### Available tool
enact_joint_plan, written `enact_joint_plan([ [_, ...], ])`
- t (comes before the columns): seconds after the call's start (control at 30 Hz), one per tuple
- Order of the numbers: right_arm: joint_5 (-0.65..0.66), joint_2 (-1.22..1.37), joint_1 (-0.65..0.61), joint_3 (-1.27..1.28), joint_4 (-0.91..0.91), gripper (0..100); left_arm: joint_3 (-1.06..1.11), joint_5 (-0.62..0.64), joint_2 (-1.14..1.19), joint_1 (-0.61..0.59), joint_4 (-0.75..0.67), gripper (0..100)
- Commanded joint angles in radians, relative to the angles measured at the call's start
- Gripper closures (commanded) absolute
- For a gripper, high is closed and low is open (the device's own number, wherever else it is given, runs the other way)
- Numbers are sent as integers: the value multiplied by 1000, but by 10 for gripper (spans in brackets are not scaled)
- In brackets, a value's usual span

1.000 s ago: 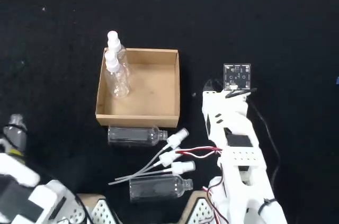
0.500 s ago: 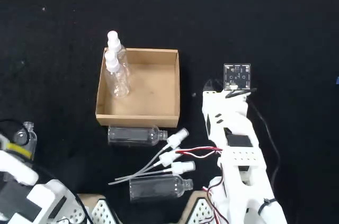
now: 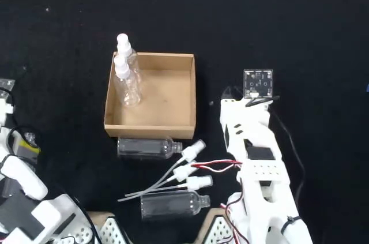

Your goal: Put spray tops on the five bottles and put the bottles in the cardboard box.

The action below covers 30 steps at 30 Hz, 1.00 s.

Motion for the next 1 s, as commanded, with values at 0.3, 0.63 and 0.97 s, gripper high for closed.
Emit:
enact_joint_plan([
  [0.3,8,-36,-14,-5,-28,973,-64,-51,218,2,-49,692],
  [0.63,8,-36,-14,-5,-29,973,-168,-52,218,13,186,966],
  [0.97,8,-36,-14,-5,-28,973,-197,-40,230,7,199,954],
])
